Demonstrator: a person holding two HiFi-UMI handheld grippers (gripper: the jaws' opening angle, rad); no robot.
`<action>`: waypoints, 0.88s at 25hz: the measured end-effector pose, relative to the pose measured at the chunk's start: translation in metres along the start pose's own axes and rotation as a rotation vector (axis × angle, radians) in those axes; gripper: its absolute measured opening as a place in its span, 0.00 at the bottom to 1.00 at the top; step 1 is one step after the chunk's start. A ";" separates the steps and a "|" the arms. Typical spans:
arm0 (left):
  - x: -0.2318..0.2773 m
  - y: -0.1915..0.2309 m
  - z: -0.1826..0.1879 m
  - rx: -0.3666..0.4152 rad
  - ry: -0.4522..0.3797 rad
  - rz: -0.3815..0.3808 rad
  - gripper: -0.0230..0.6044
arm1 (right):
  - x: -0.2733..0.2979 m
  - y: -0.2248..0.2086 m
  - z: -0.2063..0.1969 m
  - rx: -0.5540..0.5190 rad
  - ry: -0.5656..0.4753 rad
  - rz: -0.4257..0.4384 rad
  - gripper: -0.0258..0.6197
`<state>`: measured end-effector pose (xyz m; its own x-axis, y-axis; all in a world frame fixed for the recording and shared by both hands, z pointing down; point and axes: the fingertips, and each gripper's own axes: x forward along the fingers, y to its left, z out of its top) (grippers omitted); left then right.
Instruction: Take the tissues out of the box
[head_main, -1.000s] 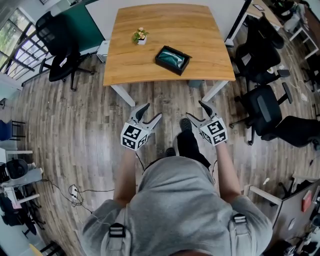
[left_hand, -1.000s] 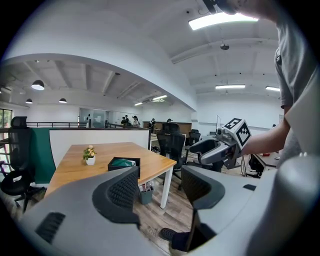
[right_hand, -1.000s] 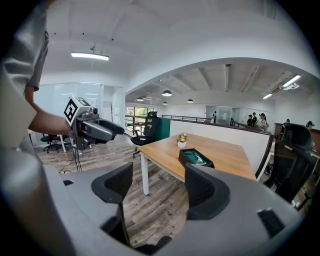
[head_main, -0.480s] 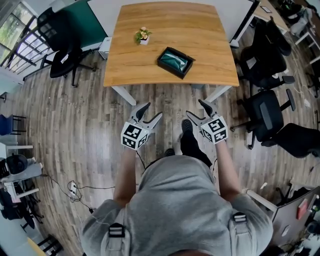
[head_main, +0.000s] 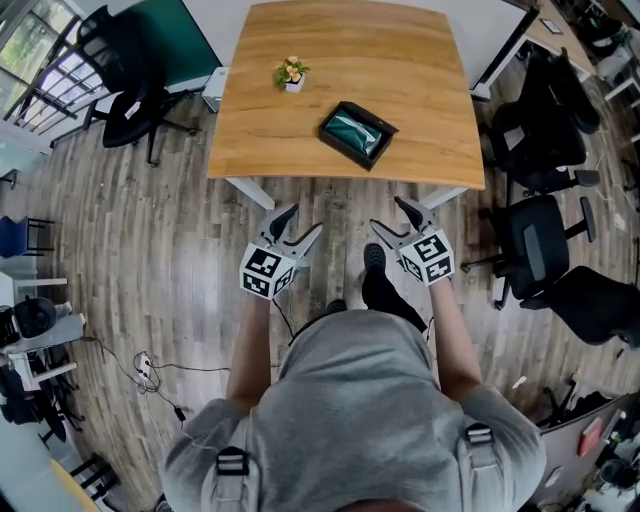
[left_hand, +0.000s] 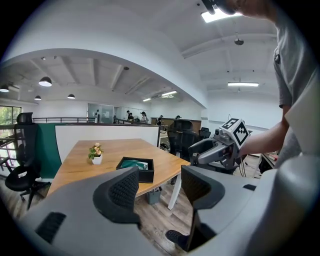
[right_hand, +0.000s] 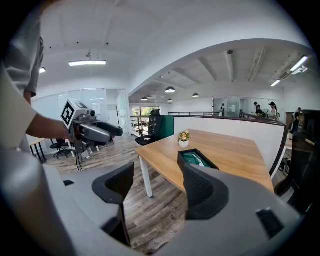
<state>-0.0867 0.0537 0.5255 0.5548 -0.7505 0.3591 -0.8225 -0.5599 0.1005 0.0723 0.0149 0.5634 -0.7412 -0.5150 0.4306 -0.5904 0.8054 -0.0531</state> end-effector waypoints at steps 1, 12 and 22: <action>0.004 0.003 0.001 -0.004 0.002 0.005 0.47 | 0.004 -0.005 0.001 0.000 0.004 0.007 0.53; 0.062 0.008 0.011 -0.048 0.037 0.046 0.47 | 0.032 -0.061 0.003 -0.015 0.036 0.095 0.51; 0.104 0.018 0.023 -0.092 0.038 0.150 0.47 | 0.062 -0.110 0.009 -0.097 0.040 0.197 0.45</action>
<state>-0.0409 -0.0429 0.5435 0.4211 -0.8086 0.4109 -0.9047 -0.4067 0.1268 0.0886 -0.1079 0.5874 -0.8248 -0.3341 0.4561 -0.4003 0.9148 -0.0538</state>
